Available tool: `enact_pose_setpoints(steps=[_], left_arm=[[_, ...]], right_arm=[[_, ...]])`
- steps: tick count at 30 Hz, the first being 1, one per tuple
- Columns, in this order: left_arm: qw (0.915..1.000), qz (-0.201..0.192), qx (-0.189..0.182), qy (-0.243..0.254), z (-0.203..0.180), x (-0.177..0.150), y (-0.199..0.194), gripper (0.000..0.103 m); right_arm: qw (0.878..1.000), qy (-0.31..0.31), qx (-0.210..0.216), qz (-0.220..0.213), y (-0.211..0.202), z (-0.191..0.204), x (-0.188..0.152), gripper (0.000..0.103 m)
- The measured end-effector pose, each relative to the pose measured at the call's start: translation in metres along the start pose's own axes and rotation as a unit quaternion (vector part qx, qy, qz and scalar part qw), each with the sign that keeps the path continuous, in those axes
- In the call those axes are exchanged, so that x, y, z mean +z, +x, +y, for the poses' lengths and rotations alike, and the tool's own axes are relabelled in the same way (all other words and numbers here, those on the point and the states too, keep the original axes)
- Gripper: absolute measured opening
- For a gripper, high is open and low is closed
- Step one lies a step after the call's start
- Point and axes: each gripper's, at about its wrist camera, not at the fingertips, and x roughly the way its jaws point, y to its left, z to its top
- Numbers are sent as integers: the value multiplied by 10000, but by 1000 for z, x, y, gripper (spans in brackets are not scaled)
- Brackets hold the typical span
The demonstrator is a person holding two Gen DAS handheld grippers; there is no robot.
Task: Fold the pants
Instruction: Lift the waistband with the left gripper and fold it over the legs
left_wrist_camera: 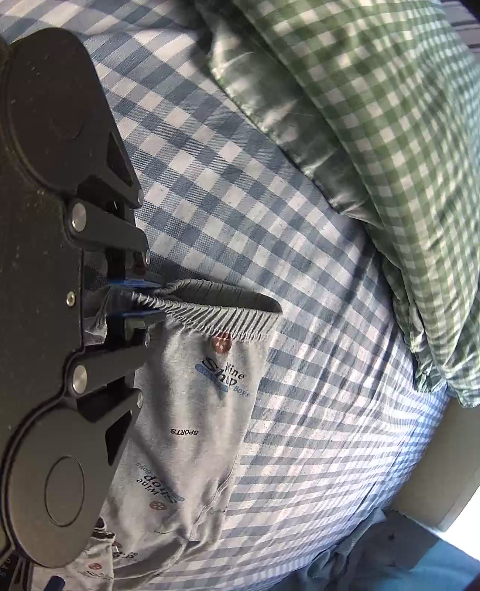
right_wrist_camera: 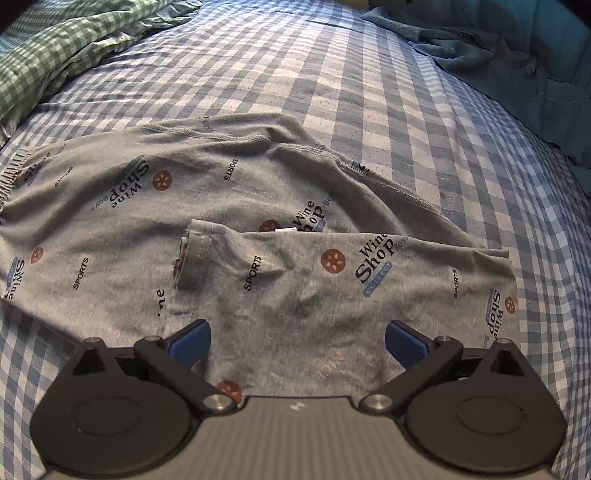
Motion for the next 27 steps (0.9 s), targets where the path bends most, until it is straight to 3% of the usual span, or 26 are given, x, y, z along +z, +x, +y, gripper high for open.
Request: enact_pose_setpoints(steps=[4, 14, 20, 27], left_arm=[[9988, -199, 87, 428, -21, 5, -19, 11], [9923, -629, -317, 1023, -79, 15, -73, 10], [9806, -805, -659, 1661, -139, 5, -105, 10], [9584, -907, -970, 2525, -217, -24, -127, 10]], right_arm=[[9999, 111, 55, -44, -2, -7, 0, 103], [9987, 445, 243, -83, -11, -43, 2, 103], [9939, 1008, 439, -122, -23, -88, -6, 103], [9849, 1666, 429, -187, -36, -167, -34, 103]])
